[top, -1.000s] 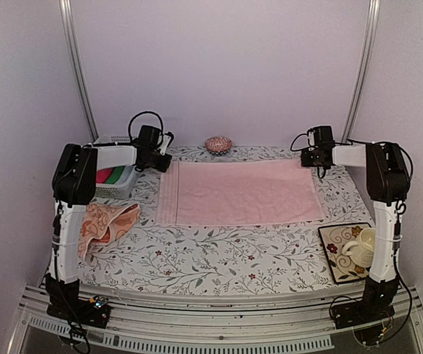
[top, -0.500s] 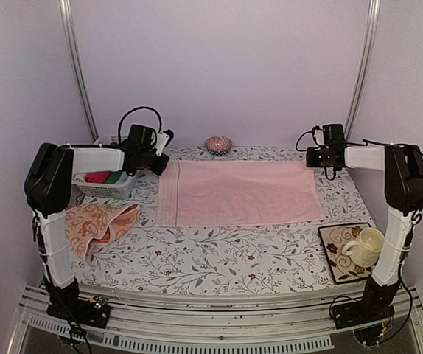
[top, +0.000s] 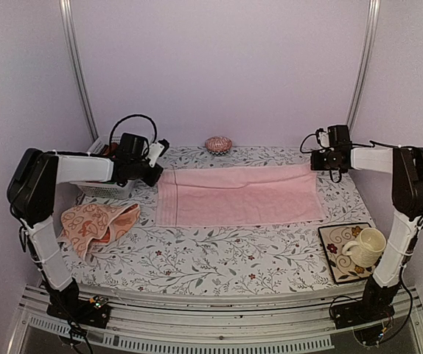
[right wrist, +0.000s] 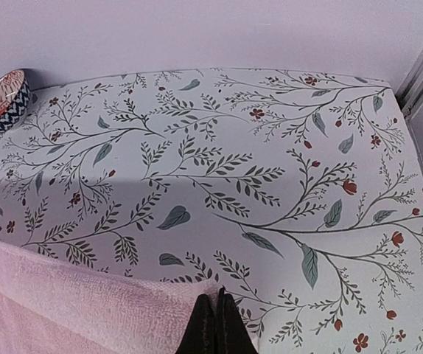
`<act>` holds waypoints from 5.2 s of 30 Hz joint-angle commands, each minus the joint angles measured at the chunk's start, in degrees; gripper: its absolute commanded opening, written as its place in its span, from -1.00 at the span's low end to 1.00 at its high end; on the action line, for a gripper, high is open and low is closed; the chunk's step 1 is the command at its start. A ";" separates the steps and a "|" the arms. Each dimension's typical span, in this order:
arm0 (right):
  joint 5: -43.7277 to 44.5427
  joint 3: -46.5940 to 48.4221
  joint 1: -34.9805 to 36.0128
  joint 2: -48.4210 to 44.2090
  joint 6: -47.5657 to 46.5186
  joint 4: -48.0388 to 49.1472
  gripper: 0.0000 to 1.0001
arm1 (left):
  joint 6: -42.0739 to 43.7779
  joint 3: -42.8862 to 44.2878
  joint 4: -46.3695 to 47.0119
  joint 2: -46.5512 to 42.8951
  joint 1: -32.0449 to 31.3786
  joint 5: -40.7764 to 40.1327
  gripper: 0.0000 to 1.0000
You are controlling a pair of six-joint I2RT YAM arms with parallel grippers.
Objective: Roll the towels
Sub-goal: Fold the towel at the center of the board.
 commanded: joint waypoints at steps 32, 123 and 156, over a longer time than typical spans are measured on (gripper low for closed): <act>-3.43 -4.02 -2.39 -7.17 -1.14 -10.86 -0.98 | -3.05 -6.83 -4.22 -8.90 -2.45 1.59 -1.00; -3.78 -16.83 -0.39 -10.18 -1.29 -21.07 -0.64 | -9.55 -19.85 -10.43 -15.19 -6.69 3.14 -0.05; 0.01 -9.41 -3.33 -16.15 4.37 -27.47 -0.15 | -11.38 -13.01 -11.39 -15.28 -5.31 -0.17 0.63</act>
